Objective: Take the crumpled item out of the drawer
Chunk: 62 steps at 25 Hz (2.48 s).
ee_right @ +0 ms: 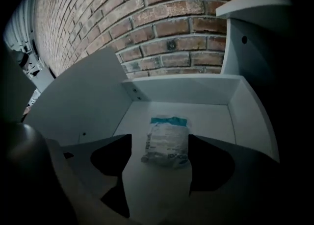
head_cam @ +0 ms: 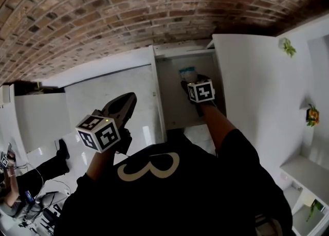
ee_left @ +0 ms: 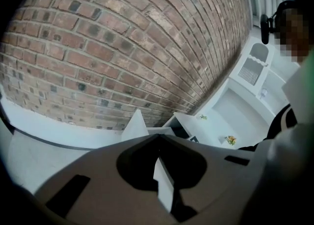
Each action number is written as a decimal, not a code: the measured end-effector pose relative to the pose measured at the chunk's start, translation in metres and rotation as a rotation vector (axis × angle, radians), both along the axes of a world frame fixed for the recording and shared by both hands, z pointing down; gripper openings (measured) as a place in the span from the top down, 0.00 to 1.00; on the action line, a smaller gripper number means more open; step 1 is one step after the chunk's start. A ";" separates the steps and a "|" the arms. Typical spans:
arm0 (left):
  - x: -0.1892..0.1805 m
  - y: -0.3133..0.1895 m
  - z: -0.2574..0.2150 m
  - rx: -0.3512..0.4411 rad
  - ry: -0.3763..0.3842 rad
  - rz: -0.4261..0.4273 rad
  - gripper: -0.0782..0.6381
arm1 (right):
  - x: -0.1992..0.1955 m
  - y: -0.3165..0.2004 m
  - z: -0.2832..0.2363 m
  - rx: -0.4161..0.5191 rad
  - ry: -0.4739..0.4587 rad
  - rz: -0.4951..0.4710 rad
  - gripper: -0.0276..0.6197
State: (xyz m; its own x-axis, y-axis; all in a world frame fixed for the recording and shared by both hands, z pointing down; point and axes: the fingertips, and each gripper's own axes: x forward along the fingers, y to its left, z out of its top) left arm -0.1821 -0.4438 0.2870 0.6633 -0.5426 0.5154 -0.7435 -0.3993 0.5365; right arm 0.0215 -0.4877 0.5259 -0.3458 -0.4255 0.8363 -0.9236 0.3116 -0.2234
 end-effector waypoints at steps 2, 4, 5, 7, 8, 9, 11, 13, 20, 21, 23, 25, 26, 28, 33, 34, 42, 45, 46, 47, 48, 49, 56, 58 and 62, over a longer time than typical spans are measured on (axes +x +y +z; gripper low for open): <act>0.001 -0.001 0.005 -0.008 -0.004 0.002 0.89 | 0.002 -0.001 0.010 -0.014 0.015 0.000 0.41; 0.001 0.000 0.010 -0.019 -0.009 0.002 0.89 | 0.005 -0.002 0.018 -0.020 0.026 0.006 0.41; 0.001 0.001 0.012 -0.024 -0.012 -0.001 0.89 | 0.005 -0.003 0.021 -0.017 0.029 0.008 0.41; 0.000 0.002 0.017 -0.035 -0.018 -0.006 0.89 | 0.006 -0.006 0.026 -0.009 0.031 0.007 0.41; 0.000 0.002 0.019 -0.040 -0.021 -0.009 0.89 | 0.006 -0.006 0.029 -0.010 0.035 0.004 0.41; -0.001 0.003 0.022 -0.046 -0.023 -0.012 0.89 | 0.007 -0.006 0.031 -0.014 0.043 0.001 0.42; -0.002 0.005 0.029 -0.062 -0.028 -0.020 0.89 | 0.006 -0.005 0.037 -0.025 0.053 -0.005 0.42; -0.003 0.006 0.034 -0.077 -0.031 -0.026 0.89 | 0.003 -0.002 0.042 -0.051 0.039 -0.001 0.41; -0.001 0.004 0.039 -0.083 -0.026 -0.028 0.89 | 0.008 0.005 0.046 -0.042 0.117 -0.048 0.45; 0.000 0.004 0.039 -0.081 -0.022 -0.026 0.89 | 0.008 0.006 0.046 -0.037 0.127 -0.059 0.47; 0.000 0.004 0.038 -0.074 -0.014 -0.024 0.89 | 0.008 0.006 0.047 -0.026 0.140 -0.071 0.48; -0.002 0.006 0.039 -0.072 -0.012 -0.025 0.89 | 0.010 0.006 0.046 -0.015 0.155 -0.077 0.50; -0.003 0.007 0.039 -0.073 -0.012 -0.026 0.89 | 0.011 0.005 0.046 -0.012 0.160 -0.077 0.50; -0.006 0.010 0.039 -0.074 -0.012 -0.027 0.89 | 0.014 0.005 0.045 -0.020 0.155 -0.069 0.54; -0.011 0.012 0.034 -0.077 0.001 -0.029 0.89 | 0.015 -0.001 0.038 -0.014 0.071 0.000 0.58; -0.011 0.013 0.031 -0.079 0.009 -0.030 0.89 | 0.015 -0.001 0.034 -0.011 0.059 0.011 0.58; -0.010 0.018 -0.009 -0.041 0.024 0.010 0.89 | -0.002 0.010 -0.027 0.031 -0.036 0.037 0.59; -0.006 0.024 -0.028 -0.015 0.042 0.031 0.89 | -0.010 0.019 -0.062 0.078 -0.079 0.034 0.59; -0.005 0.027 -0.036 -0.003 0.048 0.039 0.89 | -0.012 0.023 -0.074 0.093 -0.098 0.040 0.59; -0.003 0.031 -0.044 0.010 0.055 0.048 0.89 | -0.015 0.027 -0.087 0.106 -0.119 0.048 0.59; -0.002 0.035 -0.051 0.021 0.061 0.056 0.89 | -0.018 0.032 -0.099 0.119 -0.141 0.055 0.59; -0.001 0.039 -0.059 0.032 0.067 0.064 0.89 | -0.022 0.037 -0.111 0.133 -0.162 0.060 0.59; -0.008 0.065 -0.104 0.114 0.097 0.075 0.89 | -0.044 0.074 -0.203 0.273 -0.276 0.034 0.59; -0.011 0.072 -0.117 0.142 0.107 0.076 0.89 | -0.052 0.085 -0.229 0.318 -0.295 0.006 0.59; -0.022 0.085 -0.138 0.185 0.119 0.069 0.89 | -0.067 0.105 -0.281 0.400 -0.352 -0.029 0.59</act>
